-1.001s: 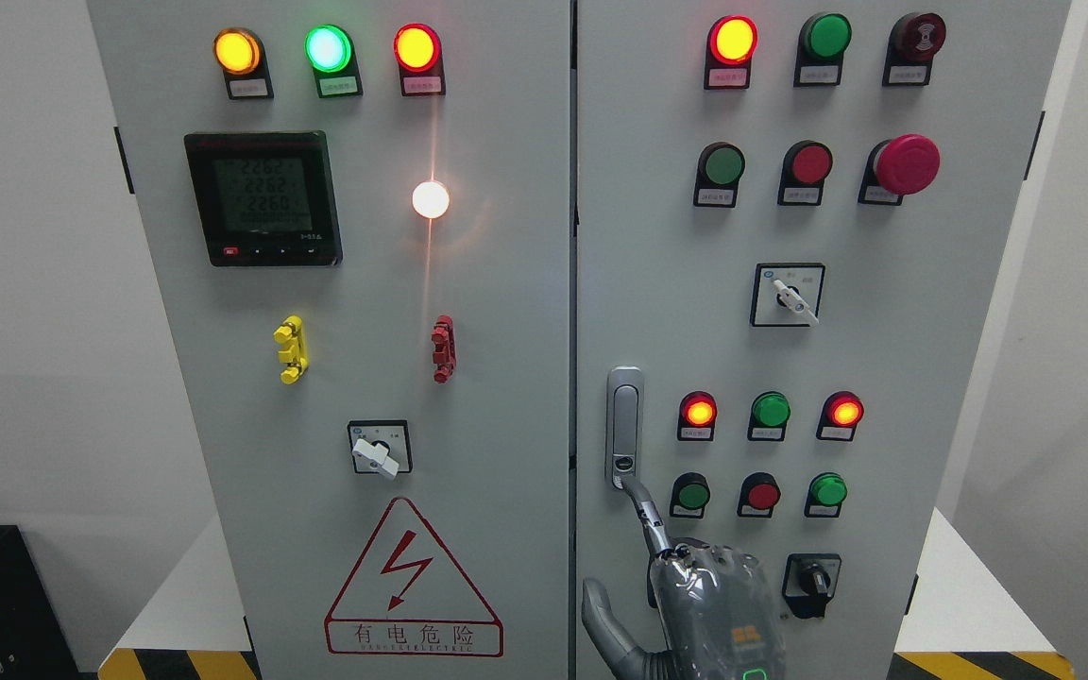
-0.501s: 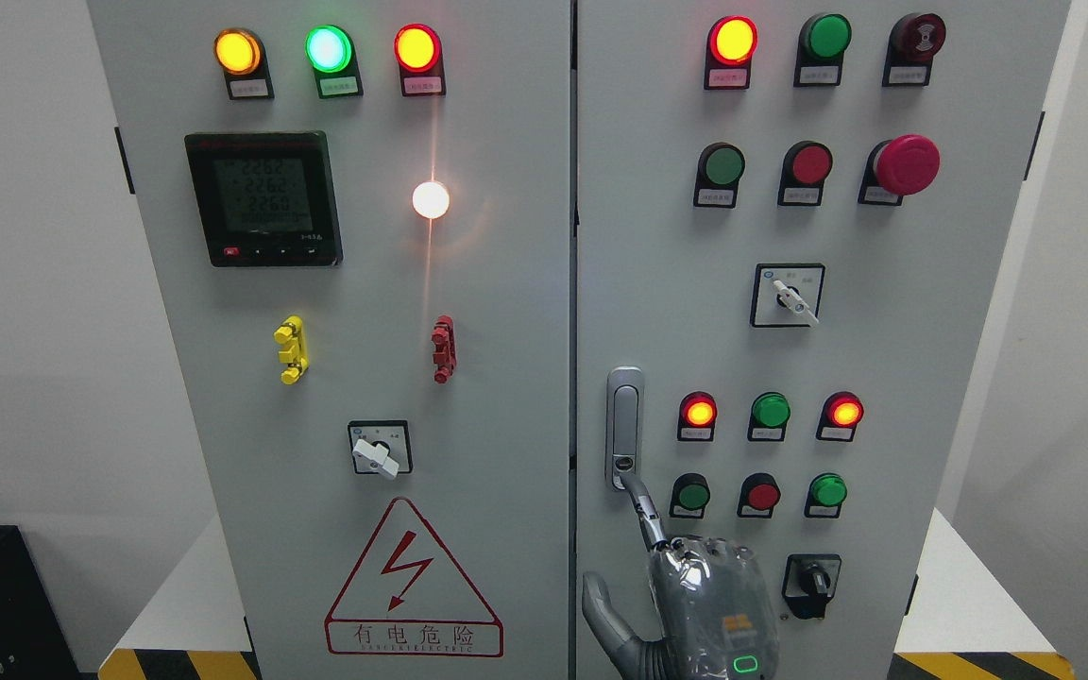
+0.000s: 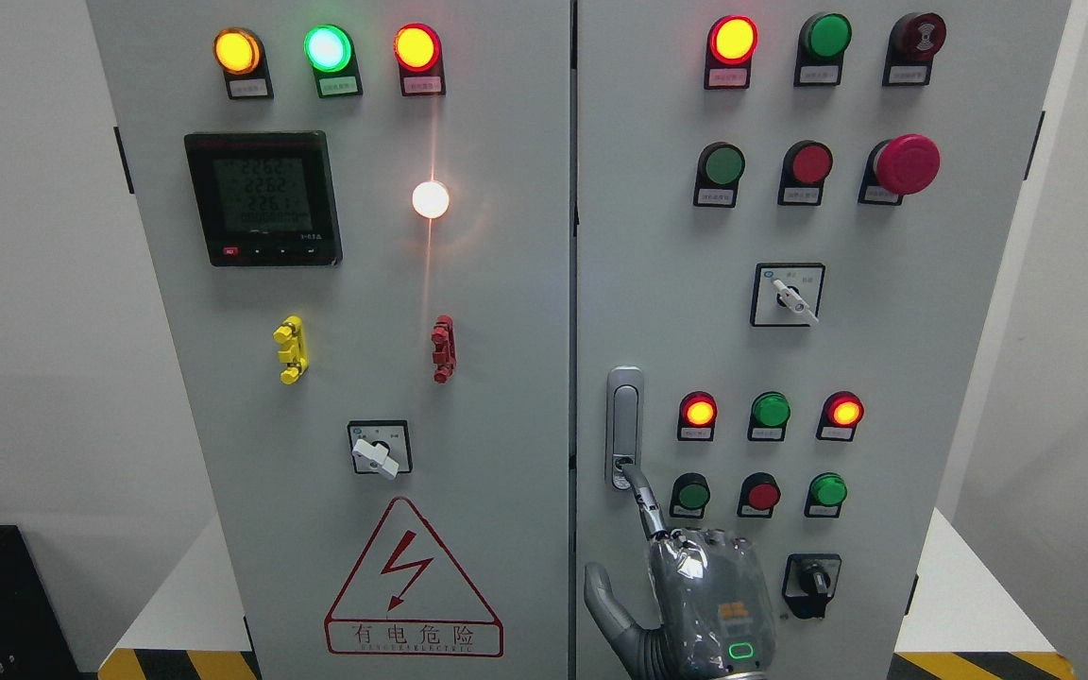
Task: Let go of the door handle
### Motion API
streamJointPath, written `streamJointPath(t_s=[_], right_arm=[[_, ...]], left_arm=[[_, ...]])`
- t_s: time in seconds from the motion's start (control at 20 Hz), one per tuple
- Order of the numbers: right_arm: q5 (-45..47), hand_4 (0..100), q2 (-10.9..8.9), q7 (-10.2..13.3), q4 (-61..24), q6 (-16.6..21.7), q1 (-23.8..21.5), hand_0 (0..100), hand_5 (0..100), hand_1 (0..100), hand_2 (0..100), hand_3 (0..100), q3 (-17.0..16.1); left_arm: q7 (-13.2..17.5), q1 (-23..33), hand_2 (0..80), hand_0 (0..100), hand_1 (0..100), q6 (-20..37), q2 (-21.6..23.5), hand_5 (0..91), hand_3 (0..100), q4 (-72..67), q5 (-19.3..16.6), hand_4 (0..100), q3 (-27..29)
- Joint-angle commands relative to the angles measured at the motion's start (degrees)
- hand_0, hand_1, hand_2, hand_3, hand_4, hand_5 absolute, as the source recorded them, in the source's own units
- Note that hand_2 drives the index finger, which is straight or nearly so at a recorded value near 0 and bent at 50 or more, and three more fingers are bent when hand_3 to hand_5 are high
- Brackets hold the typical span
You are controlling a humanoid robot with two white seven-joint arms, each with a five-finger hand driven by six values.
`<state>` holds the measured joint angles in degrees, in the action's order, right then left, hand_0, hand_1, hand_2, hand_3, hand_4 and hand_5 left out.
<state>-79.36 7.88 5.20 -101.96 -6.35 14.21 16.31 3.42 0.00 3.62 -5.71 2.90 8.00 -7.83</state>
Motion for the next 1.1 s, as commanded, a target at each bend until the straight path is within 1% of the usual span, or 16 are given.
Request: streamJointPath(t_s=[0.0, 1.05], right_arm=[[-1.2, 100, 0.03, 0.0, 1.2, -0.2, 0.6, 51, 100, 30, 0, 98, 0.0], [-3.4, 100, 0.03, -0.1, 1.8, -0.7, 1.4, 51, 100, 31, 0, 99, -0.1]], left_arm=[[0.0, 1.1, 0.0, 12, 56, 0.0, 0.0, 0.0, 0, 0.0, 0.0, 0, 0.0], [0.0, 1.1, 0.0, 12, 56, 0.0, 0.0, 0.0, 0, 0.0, 0.0, 0, 0.0]])
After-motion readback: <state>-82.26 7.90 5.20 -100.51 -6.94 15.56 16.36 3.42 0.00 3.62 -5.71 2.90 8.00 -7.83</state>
